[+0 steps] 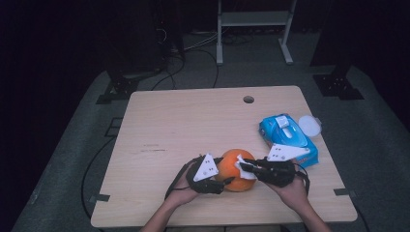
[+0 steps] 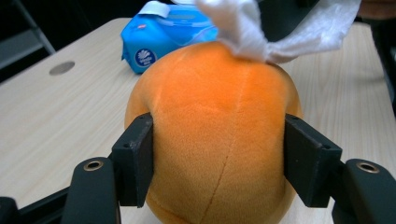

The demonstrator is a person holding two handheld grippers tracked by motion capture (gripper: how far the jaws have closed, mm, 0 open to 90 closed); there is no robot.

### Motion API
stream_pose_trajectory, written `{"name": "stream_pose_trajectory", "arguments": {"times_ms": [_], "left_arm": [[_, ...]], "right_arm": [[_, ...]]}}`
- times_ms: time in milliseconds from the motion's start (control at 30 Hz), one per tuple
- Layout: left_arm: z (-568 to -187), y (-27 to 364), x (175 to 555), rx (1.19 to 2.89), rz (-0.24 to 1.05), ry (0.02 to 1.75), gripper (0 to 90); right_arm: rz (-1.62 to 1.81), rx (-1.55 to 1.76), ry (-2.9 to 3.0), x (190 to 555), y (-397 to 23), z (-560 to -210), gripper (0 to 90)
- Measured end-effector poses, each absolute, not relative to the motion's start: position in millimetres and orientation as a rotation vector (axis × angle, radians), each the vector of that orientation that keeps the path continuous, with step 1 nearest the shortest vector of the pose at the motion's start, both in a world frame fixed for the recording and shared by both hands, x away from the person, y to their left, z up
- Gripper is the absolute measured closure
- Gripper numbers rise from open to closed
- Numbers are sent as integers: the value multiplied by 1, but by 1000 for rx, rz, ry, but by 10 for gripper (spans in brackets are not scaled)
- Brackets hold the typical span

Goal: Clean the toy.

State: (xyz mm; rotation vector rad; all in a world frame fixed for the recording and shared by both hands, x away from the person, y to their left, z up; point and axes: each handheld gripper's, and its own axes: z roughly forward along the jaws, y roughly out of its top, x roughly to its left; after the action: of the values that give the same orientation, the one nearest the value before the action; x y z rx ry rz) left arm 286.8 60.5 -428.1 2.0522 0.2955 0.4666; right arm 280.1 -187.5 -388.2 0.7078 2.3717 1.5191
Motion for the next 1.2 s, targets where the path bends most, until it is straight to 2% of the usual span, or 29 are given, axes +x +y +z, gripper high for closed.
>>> {"name": "stream_pose_trajectory", "arguments": {"times_ms": [167, 333, 367, 400, 467, 533, 700, 800, 867, 1000, 1033, 1067, 1100, 1200], "left_arm": [[-436, 68, 292, 2041, 391, 308, 300], [-440, 76, 307, 1985, 215, 494, 109], [-441, 76, 310, 1984, 184, 516, 100], [-442, 76, 310, 1981, 174, 518, 113], [-443, 75, 307, 1992, 226, 490, 193], [-441, 71, 303, 2006, 273, 454, 236], [-436, 59, 289, 2076, 387, 325, 262], [-435, 58, 288, 2070, 383, 318, 262], [-436, 61, 291, 2051, 345, 340, 223], [-442, 68, 309, 1998, 160, 506, 82], [-444, 68, 311, 1996, 132, 520, 82], [-446, 67, 312, 1994, 99, 521, 92], [-447, 67, 311, 1993, 102, 516, 147], [-442, 66, 305, 1995, 196, 475, 273]], "right_arm": [[1446, 765, 2369, 288, -195, -398, 799], [1363, 821, 2392, 293, -206, -409, 800], [1361, 814, 2393, 293, -205, -409, 801], [1362, 810, 2394, 293, -203, -409, 801], [1356, 794, 2395, 291, -198, -407, 801], [1369, 753, 2389, 286, -190, -404, 801], [1403, 624, 2365, 272, -170, -393, 801], [1397, 660, 2345, 277, -177, -394, 800], [1392, 700, 2346, 281, -186, -397, 801], [1375, 759, 2361, 287, -199, -404, 802], [1387, 758, 2367, 288, -200, -405, 802], [1386, 758, 2367, 288, -199, -405, 802], [1379, 754, 2365, 287, -198, -405, 802], [1356, 744, 2355, 284, -194, -404, 802]]}}
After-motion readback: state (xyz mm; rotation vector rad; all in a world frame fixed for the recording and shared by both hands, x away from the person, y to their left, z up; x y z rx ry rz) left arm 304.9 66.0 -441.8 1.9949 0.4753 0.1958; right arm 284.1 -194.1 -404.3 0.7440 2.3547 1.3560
